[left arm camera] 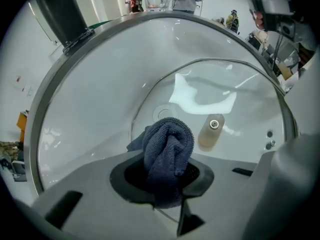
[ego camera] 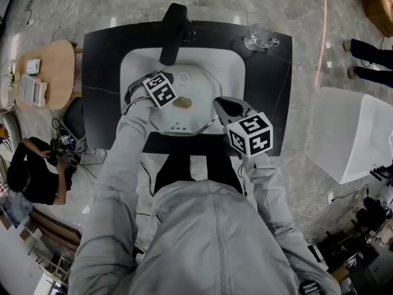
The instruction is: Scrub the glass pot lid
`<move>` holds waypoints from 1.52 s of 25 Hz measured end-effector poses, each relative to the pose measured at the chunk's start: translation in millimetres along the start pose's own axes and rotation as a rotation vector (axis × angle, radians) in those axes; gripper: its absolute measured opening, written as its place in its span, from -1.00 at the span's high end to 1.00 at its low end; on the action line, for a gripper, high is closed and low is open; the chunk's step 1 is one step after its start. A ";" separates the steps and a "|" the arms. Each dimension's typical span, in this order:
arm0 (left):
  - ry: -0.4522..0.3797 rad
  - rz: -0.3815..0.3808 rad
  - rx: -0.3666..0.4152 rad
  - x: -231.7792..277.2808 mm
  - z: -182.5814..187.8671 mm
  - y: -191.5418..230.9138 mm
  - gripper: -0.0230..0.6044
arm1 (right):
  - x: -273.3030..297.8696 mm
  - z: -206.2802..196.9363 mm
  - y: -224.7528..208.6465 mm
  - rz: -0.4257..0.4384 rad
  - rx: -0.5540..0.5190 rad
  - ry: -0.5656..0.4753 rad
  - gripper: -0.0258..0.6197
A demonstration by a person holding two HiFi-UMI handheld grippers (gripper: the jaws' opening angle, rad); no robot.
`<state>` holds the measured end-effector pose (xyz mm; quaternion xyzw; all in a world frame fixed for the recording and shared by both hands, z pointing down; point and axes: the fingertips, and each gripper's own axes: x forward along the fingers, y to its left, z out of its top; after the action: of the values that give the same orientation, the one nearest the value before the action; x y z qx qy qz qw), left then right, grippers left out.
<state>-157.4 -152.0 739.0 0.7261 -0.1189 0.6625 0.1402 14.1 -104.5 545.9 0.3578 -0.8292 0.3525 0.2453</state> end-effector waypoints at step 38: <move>-0.284 -0.143 0.274 -8.3 113.2 -105.7 0.64 | -18.9 -9.8 -10.6 -0.027 0.020 -0.005 0.83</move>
<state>-15.2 -94.4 716.5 0.8310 0.0055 0.5519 0.0686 35.6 -94.3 544.0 0.3721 -0.8214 0.3564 0.2445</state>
